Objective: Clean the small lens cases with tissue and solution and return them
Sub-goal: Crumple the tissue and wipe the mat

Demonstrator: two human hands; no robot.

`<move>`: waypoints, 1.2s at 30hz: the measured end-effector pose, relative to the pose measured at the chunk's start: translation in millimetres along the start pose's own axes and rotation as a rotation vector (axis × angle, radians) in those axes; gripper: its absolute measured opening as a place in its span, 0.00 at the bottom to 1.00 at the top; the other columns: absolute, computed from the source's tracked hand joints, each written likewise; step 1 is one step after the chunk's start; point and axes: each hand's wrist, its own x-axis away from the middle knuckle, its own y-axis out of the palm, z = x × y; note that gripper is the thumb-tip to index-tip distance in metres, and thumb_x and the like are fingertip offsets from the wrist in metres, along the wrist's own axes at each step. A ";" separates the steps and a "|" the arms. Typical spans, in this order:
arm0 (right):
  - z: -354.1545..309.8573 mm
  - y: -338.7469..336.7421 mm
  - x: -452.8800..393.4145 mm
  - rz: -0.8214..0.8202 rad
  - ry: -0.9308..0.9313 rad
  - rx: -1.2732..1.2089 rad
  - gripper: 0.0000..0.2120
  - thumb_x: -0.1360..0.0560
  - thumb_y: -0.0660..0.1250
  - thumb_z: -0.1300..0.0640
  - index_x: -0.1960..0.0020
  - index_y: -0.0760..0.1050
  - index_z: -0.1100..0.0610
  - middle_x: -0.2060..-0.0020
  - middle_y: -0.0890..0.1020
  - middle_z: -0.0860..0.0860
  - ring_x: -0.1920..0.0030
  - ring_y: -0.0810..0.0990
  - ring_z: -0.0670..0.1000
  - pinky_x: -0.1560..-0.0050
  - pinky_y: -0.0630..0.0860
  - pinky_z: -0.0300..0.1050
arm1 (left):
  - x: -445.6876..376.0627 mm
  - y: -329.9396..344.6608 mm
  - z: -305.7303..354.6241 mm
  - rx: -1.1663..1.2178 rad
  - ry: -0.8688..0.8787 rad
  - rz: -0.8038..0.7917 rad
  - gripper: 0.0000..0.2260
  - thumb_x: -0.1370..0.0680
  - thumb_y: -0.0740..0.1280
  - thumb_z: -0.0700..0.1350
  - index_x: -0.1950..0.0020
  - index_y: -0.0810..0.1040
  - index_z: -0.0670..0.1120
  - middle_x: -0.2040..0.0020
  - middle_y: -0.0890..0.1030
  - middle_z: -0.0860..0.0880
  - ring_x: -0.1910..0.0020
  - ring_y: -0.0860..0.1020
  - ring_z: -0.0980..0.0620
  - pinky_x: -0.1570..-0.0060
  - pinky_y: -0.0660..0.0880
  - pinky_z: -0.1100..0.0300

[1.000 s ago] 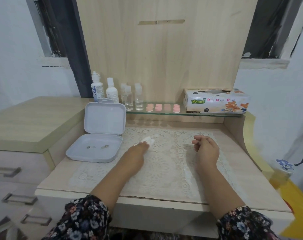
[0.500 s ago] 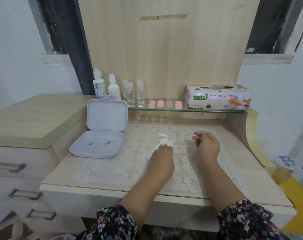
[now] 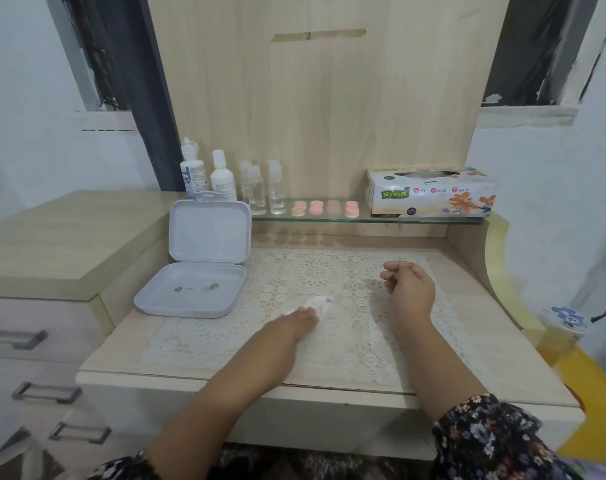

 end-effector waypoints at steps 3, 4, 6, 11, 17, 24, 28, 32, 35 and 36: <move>0.5 -1.6 -0.1 0.003 0.002 0.012 0.16 0.25 0.56 0.68 0.62 0.79 0.57 0.67 0.80 0.52 0.64 0.75 0.48 0.56 0.73 0.41 | -3.1 -9.5 -21.6 -0.022 -0.108 0.080 0.22 0.17 0.51 0.37 0.23 0.59 0.51 0.23 0.58 0.52 0.24 0.57 0.53 0.30 0.50 0.66; 0.4 -1.8 -0.1 0.002 0.002 0.011 0.16 0.25 0.56 0.68 0.62 0.79 0.57 0.67 0.80 0.52 0.64 0.75 0.48 0.56 0.73 0.41 | -3.4 -11.7 -28.3 0.000 -0.145 0.131 0.21 0.16 0.51 0.38 0.24 0.60 0.51 0.23 0.60 0.51 0.25 0.59 0.52 0.30 0.52 0.65; -0.1 -1.3 0.1 0.001 0.001 0.013 0.16 0.25 0.56 0.68 0.62 0.79 0.57 0.66 0.80 0.52 0.64 0.75 0.48 0.56 0.73 0.42 | -4.2 -13.0 -33.7 -0.013 -0.215 0.201 0.21 0.17 0.51 0.38 0.24 0.61 0.49 0.25 0.63 0.51 0.26 0.62 0.50 0.30 0.57 0.61; -0.1 0.7 -0.2 0.005 0.005 0.021 0.16 0.25 0.56 0.68 0.63 0.78 0.57 0.66 0.80 0.52 0.64 0.75 0.48 0.57 0.73 0.41 | -16.4 4.3 -18.0 -0.047 -0.228 0.260 0.27 0.20 0.50 0.32 0.22 0.57 0.48 0.22 0.54 0.49 0.24 0.54 0.51 0.27 0.51 0.58; 1.6 0.2 -0.9 0.002 -0.017 0.011 0.16 0.25 0.56 0.68 0.63 0.78 0.57 0.67 0.79 0.52 0.64 0.75 0.48 0.58 0.73 0.40 | -18.3 37.2 46.4 0.001 -0.008 0.105 0.26 0.22 0.52 0.30 0.26 0.64 0.46 0.27 0.65 0.46 0.29 0.65 0.47 0.32 0.61 0.57; -0.4 6.5 5.7 0.045 0.046 -0.151 0.16 0.28 0.55 0.71 0.64 0.78 0.58 0.68 0.77 0.53 0.67 0.71 0.48 0.62 0.71 0.39 | -33.1 22.7 60.9 -0.052 0.092 -0.018 0.28 0.21 0.52 0.29 0.23 0.57 0.46 0.23 0.57 0.49 0.26 0.59 0.48 0.31 0.56 0.60; 0.2 1.8 4.4 0.020 0.014 -0.046 0.15 0.27 0.56 0.69 0.63 0.79 0.58 0.67 0.78 0.52 0.65 0.73 0.48 0.59 0.72 0.40 | -51.0 22.9 46.6 -0.004 0.079 0.027 0.26 0.20 0.51 0.31 0.24 0.62 0.48 0.25 0.64 0.47 0.27 0.63 0.46 0.31 0.60 0.57; 0.5 -1.4 2.8 0.001 -0.016 0.029 0.15 0.26 0.56 0.68 0.62 0.79 0.57 0.67 0.80 0.51 0.64 0.75 0.48 0.56 0.73 0.41 | -78.4 21.5 29.6 0.078 0.003 0.048 0.24 0.18 0.51 0.36 0.24 0.60 0.55 0.24 0.61 0.50 0.25 0.60 0.48 0.26 0.56 0.52; -1.0 -1.8 3.7 -0.005 -0.020 0.030 0.15 0.26 0.56 0.68 0.61 0.79 0.58 0.66 0.80 0.51 0.63 0.75 0.48 0.55 0.73 0.41 | -94.9 14.0 17.0 0.048 -0.091 0.059 0.23 0.17 0.51 0.36 0.24 0.60 0.53 0.24 0.61 0.46 0.26 0.62 0.44 0.27 0.59 0.49; -1.2 -2.1 3.5 -0.003 -0.019 0.030 0.15 0.26 0.56 0.68 0.61 0.79 0.58 0.66 0.80 0.51 0.63 0.75 0.48 0.55 0.73 0.41 | -99.2 10.0 12.1 0.039 -0.125 0.063 0.24 0.18 0.51 0.36 0.23 0.59 0.52 0.24 0.61 0.45 0.27 0.62 0.44 0.27 0.59 0.50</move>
